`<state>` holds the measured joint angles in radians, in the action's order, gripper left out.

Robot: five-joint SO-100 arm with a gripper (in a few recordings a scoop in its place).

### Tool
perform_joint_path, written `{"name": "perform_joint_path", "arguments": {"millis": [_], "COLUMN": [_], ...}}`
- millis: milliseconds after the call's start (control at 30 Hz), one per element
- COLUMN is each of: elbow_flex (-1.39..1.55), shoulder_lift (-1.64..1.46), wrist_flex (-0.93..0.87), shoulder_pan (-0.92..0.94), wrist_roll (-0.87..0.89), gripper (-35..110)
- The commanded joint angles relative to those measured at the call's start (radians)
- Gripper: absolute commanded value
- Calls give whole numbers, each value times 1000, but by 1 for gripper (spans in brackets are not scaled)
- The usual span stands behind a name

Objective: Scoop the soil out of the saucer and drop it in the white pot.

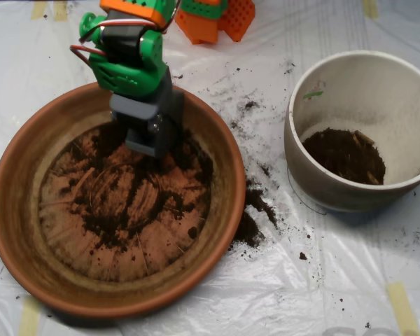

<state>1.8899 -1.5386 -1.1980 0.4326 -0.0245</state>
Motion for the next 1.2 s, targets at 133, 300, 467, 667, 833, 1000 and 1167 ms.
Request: {"name": "perform_joint_path", "arguments": {"millis": [133, 300, 467, 667, 833, 1000, 1167], "elbow_flex": [-420, -761, -914, -948, -969, -1097, -1118], "shoulder_lift": [-44, 81, 98, 28, -49, -44, -21], "wrist_flex": [-222, -388, -472, -494, -483, -518, -515], "shoulder_pan": [-124, -184, -285, -430, -541, -646, -784], "wrist_roll": [120, 184, 207, 216, 199, 187, 140], "gripper": [0, 0, 0, 0, 0, 0, 0]}}
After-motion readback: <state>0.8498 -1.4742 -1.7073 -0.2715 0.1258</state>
